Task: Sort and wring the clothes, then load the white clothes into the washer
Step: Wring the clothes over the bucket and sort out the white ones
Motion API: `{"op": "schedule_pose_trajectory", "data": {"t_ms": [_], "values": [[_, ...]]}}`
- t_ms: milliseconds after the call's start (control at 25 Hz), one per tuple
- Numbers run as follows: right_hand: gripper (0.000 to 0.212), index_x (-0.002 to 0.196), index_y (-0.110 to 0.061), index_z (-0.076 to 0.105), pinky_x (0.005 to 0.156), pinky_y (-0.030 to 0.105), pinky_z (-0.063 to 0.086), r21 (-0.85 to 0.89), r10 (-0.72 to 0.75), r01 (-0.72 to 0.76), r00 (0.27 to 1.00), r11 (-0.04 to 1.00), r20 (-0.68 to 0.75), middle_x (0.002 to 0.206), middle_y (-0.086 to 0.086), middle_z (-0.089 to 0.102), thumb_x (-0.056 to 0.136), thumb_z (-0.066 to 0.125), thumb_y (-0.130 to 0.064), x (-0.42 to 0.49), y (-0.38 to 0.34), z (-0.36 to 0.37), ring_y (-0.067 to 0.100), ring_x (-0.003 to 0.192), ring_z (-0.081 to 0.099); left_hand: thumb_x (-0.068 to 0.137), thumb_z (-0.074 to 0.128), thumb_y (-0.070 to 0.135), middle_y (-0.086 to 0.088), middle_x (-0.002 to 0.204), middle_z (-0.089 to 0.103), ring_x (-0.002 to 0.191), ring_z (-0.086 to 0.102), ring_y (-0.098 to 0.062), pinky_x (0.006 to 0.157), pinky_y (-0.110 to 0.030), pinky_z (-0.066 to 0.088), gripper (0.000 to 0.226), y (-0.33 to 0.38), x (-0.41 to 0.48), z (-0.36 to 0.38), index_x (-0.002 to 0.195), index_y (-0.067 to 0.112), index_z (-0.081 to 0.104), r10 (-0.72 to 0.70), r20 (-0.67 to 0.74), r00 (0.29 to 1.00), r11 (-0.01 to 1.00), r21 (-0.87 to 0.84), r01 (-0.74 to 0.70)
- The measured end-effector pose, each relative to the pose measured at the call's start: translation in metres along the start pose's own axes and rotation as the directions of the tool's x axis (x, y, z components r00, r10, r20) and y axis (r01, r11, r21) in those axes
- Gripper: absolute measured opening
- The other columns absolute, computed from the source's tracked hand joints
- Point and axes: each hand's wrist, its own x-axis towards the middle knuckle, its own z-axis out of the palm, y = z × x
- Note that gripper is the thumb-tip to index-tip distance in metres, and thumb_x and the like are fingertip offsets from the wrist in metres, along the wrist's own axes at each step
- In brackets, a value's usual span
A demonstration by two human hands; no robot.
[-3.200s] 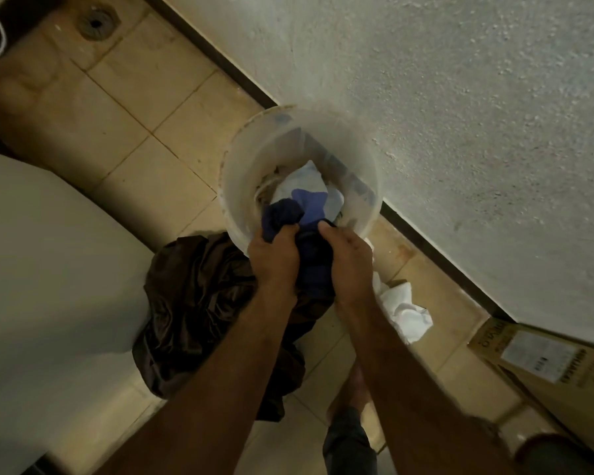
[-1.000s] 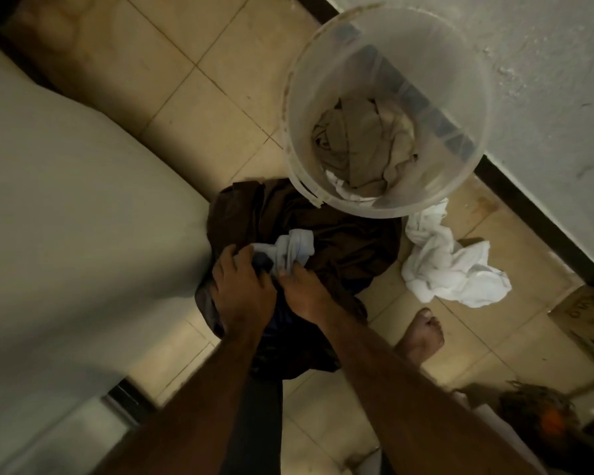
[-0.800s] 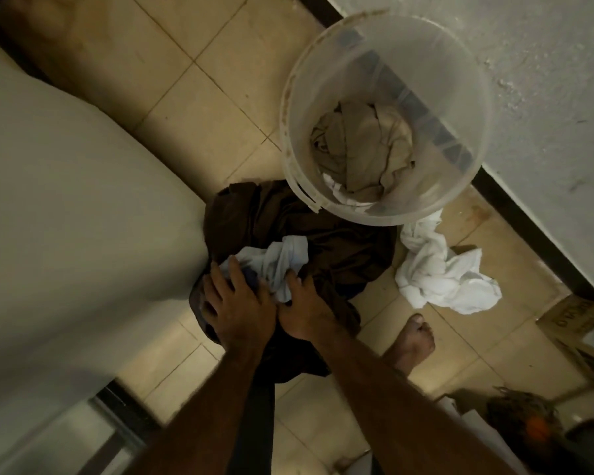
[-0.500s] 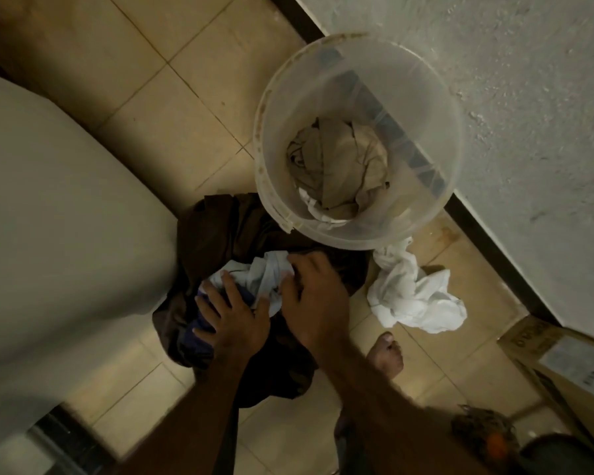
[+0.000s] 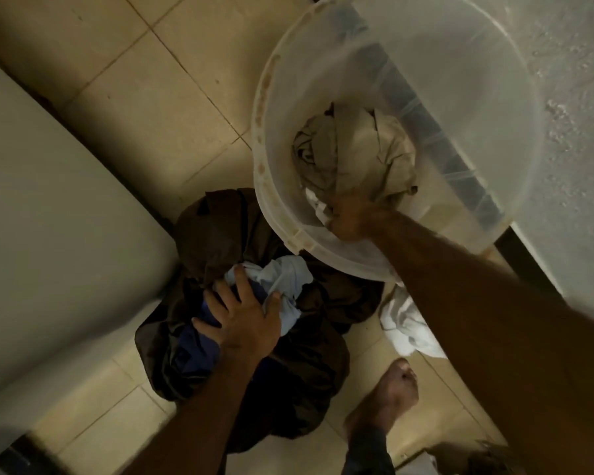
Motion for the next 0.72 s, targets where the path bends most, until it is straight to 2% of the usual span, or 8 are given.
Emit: {"op": "schedule_pose_trajectory", "data": {"t_ms": [160,240,320,440,520,560,640,720], "values": [[0.076,0.161,-0.015,0.012,0.122,0.046,0.023,0.102,0.094,-0.106,0.989,0.989,0.116,0.166,0.013,0.018,0.102,0.057,-0.03,0.032,-0.008,0.008,0.036,0.151,0.024,0.081,0.01,0.08,-0.015,0.165,0.009,0.152,0.005,-0.04,0.113,-0.071,0.009,0.092,-0.004,-0.002,0.002,0.159,0.03,0.005,0.041,-0.067,0.997,0.999,-0.027,-0.043],[0.066,0.161,-0.011,0.007,0.124,0.04,0.013,0.049,0.13,-0.143,0.968,0.988,0.216,0.169,0.012,0.009,0.108,0.042,-0.029,0.03,-0.008,0.005,0.032,0.154,0.015,0.078,0.009,0.078,-0.017,0.163,0.019,0.15,0.015,-0.043,0.11,-0.074,0.015,0.096,-0.004,-0.001,0.005,0.159,0.027,0.015,0.063,-0.079,0.995,0.998,0.002,-0.063],[0.055,0.159,-0.008,0.012,0.117,0.027,0.011,0.078,0.11,-0.128,0.974,0.989,0.198,0.168,0.012,0.011,0.111,0.031,-0.025,0.02,-0.016,-0.001,0.028,0.154,0.016,0.084,0.019,0.075,-0.022,0.157,0.034,0.143,0.031,-0.047,0.104,-0.077,0.023,0.089,-0.001,-0.002,0.004,0.155,0.021,0.03,0.091,-0.116,0.989,0.996,0.031,-0.088],[0.051,0.156,-0.003,0.025,0.107,0.023,0.017,-0.076,0.065,-0.06,0.996,0.995,0.063,0.165,0.017,0.023,0.111,0.03,-0.027,-0.003,-0.019,-0.015,0.029,0.151,0.024,0.087,0.029,0.068,-0.024,0.148,0.046,0.134,0.044,-0.05,0.102,-0.075,0.03,0.081,0.001,-0.009,0.002,0.148,0.016,0.043,0.117,-0.158,0.98,0.992,0.067,-0.108],[0.057,0.151,-0.006,0.038,0.112,0.033,0.028,-0.062,0.1,-0.105,0.992,0.993,-0.081,0.157,0.02,0.038,0.107,0.038,-0.042,-0.014,-0.006,-0.012,0.035,0.144,0.037,0.087,0.031,0.064,-0.024,0.147,0.047,0.133,0.045,-0.049,0.104,-0.072,0.032,0.079,0.003,-0.015,-0.002,0.146,0.014,0.046,0.13,-0.194,0.972,0.991,0.061,-0.12],[0.058,0.143,-0.007,0.049,0.107,0.039,0.038,-0.019,0.106,-0.11,0.983,0.994,-0.153,0.146,0.021,0.05,0.103,0.046,-0.049,-0.021,-0.007,-0.014,0.037,0.135,0.047,0.087,0.03,0.063,-0.024,0.149,0.045,0.135,0.043,-0.048,0.105,-0.071,0.031,0.078,0.006,-0.016,-0.004,0.146,0.014,0.046,0.138,-0.19,0.972,0.99,0.043,-0.132],[0.048,0.119,-0.009,0.066,0.086,0.037,0.049,0.127,0.171,-0.134,0.918,0.983,-0.359,0.118,0.017,0.067,0.093,0.061,-0.049,-0.041,-0.014,-0.023,0.036,0.112,0.063,0.089,0.029,0.064,-0.02,0.155,0.037,0.142,0.034,-0.045,0.109,-0.067,0.028,0.077,0.013,-0.023,-0.012,0.148,0.017,0.043,0.15,-0.188,0.971,0.987,-0.028,-0.158],[0.025,0.102,-0.014,0.075,0.075,0.029,0.049,0.238,0.202,-0.076,0.8,0.968,-0.565,0.102,0.008,0.074,0.09,0.064,-0.033,-0.068,-0.024,-0.034,0.028,0.096,0.069,0.092,0.033,0.062,-0.015,0.16,0.029,0.146,0.028,-0.04,0.113,-0.062,0.027,0.073,0.026,-0.034,-0.026,0.15,0.019,0.04,0.164,-0.229,0.959,0.971,-0.132,-0.197]]}}
